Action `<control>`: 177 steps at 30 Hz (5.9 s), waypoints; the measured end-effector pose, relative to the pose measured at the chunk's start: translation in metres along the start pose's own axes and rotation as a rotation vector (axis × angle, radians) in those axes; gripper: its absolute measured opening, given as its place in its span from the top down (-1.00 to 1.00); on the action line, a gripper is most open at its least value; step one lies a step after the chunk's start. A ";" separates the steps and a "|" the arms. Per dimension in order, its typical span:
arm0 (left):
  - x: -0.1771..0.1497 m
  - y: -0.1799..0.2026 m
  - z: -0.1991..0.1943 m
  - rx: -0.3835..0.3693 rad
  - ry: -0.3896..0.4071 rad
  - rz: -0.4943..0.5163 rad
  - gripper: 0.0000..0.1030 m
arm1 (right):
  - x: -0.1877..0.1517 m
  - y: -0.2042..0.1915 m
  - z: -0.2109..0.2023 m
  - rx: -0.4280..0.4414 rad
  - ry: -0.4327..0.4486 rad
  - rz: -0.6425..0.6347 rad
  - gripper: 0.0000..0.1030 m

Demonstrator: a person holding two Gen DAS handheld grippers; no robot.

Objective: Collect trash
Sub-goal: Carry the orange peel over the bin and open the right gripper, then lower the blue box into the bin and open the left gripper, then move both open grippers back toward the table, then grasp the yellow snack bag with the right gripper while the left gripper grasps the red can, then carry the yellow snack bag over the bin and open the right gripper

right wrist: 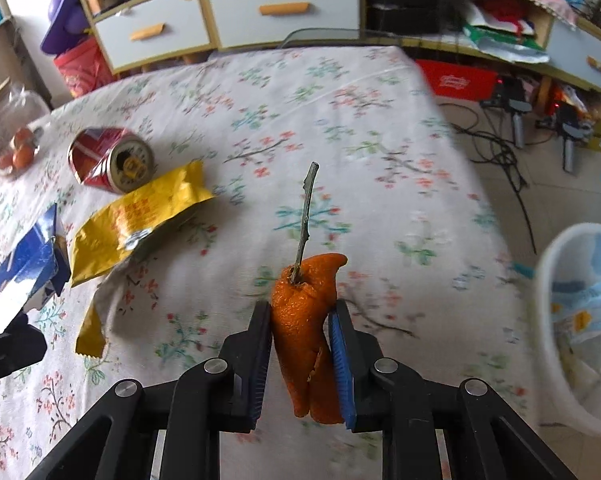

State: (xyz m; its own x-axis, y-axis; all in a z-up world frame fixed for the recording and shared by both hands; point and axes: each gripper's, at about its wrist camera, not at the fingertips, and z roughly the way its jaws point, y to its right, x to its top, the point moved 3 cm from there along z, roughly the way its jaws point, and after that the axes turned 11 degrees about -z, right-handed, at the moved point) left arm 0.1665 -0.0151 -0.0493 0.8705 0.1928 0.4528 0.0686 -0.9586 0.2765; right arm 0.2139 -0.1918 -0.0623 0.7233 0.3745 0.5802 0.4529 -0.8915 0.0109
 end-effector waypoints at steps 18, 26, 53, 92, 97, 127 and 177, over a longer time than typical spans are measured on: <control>0.013 0.100 0.026 -0.098 -0.051 0.073 -0.57 | -0.058 0.164 -0.071 -0.134 0.036 0.325 0.50; 0.027 0.148 0.053 -0.118 -0.064 0.102 -0.57 | -0.076 0.220 -0.078 -0.118 0.058 0.534 0.44; 0.021 0.280 0.107 -0.187 -0.026 0.339 -0.91 | -0.124 0.270 -0.152 -0.197 0.103 0.758 -0.37; 0.013 -0.118 -0.019 0.226 -0.050 -0.165 -1.00 | 0.019 -0.004 -0.023 0.001 -0.082 0.259 -0.70; 0.008 -0.152 -0.039 0.283 -0.004 -0.177 -1.00 | 0.042 -0.059 0.007 0.039 -0.104 0.199 -0.70; 0.018 -0.187 -0.047 0.294 0.076 -0.186 -1.00 | 0.059 -0.111 0.082 -0.090 -0.120 0.099 -0.40; 0.083 -0.051 0.065 0.083 0.064 -0.090 -0.70 | 0.015 0.049 0.010 -0.018 -0.047 0.273 -0.23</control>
State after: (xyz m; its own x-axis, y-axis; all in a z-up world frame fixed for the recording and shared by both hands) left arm 0.2670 0.0362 -0.0813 0.8262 0.2895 0.4834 0.1875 -0.9503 0.2485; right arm 0.2522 -0.2277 -0.0609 0.8409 0.1309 0.5251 0.2290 -0.9652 -0.1260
